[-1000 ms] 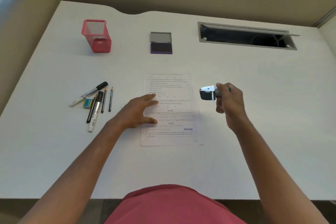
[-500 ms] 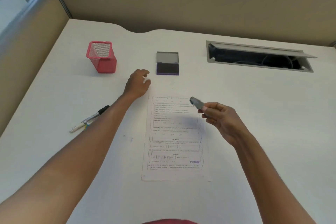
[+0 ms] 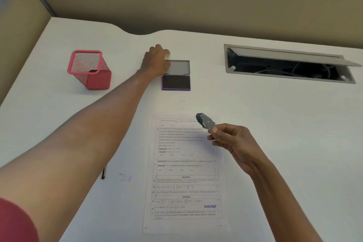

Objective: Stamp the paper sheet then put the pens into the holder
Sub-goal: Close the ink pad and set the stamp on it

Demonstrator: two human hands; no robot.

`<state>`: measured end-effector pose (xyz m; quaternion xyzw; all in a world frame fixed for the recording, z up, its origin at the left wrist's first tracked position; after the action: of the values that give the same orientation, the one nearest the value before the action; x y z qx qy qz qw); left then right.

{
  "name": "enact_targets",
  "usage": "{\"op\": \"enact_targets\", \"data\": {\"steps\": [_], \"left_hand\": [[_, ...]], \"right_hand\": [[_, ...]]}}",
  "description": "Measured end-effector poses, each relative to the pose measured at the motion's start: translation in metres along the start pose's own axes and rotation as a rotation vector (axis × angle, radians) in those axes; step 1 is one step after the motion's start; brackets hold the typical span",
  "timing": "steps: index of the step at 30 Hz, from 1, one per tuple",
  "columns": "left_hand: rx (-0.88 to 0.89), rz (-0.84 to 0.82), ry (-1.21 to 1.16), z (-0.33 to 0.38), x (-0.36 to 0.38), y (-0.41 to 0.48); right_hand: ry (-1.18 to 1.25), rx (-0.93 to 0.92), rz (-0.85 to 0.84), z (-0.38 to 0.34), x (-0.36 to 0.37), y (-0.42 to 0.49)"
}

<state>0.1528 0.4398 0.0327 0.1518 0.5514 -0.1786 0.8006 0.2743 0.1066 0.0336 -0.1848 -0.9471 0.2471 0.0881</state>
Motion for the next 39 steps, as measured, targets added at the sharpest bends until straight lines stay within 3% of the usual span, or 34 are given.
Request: {"op": "enact_targets", "data": {"steps": [9, 19, 25, 28, 31, 36, 39], "left_hand": [[0.141, 0.161, -0.042, 0.011, -0.014, -0.006], [0.345, 0.271, -0.252, 0.026, -0.048, -0.053], [0.394, 0.225, -0.345, 0.019, -0.040, -0.089], [0.298, 0.087, -0.416, 0.007, -0.021, -0.095], [0.191, -0.054, -0.413, -0.007, 0.001, -0.100], [0.113, -0.028, -0.500, -0.020, 0.009, -0.097], [0.085, -0.034, -0.567, -0.021, 0.009, -0.095]], "right_hand": [[-0.002, 0.014, 0.134, 0.012, -0.015, 0.009], [0.038, 0.039, 0.116, 0.026, -0.015, 0.002], [0.077, 0.005, 0.125, 0.017, -0.014, 0.004], [0.062, -0.055, 0.134, 0.000, -0.010, 0.013], [-0.070, -0.153, 0.167, -0.027, -0.005, 0.031], [-0.490, -0.352, 0.277, -0.063, 0.012, 0.081], [-0.696, -0.493, 0.257, -0.077, 0.035, 0.106]]}}
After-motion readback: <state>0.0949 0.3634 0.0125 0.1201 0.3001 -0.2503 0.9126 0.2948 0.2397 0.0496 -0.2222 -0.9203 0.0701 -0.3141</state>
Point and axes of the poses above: each hand's wrist, its own y-axis towards the middle knuckle, its own x-axis out of the palm, z = x × y, the point moved 9 cm from there along y, towards the middle knuckle, and after that the axes turned 5 degrees about z, right-handed, at the moved point
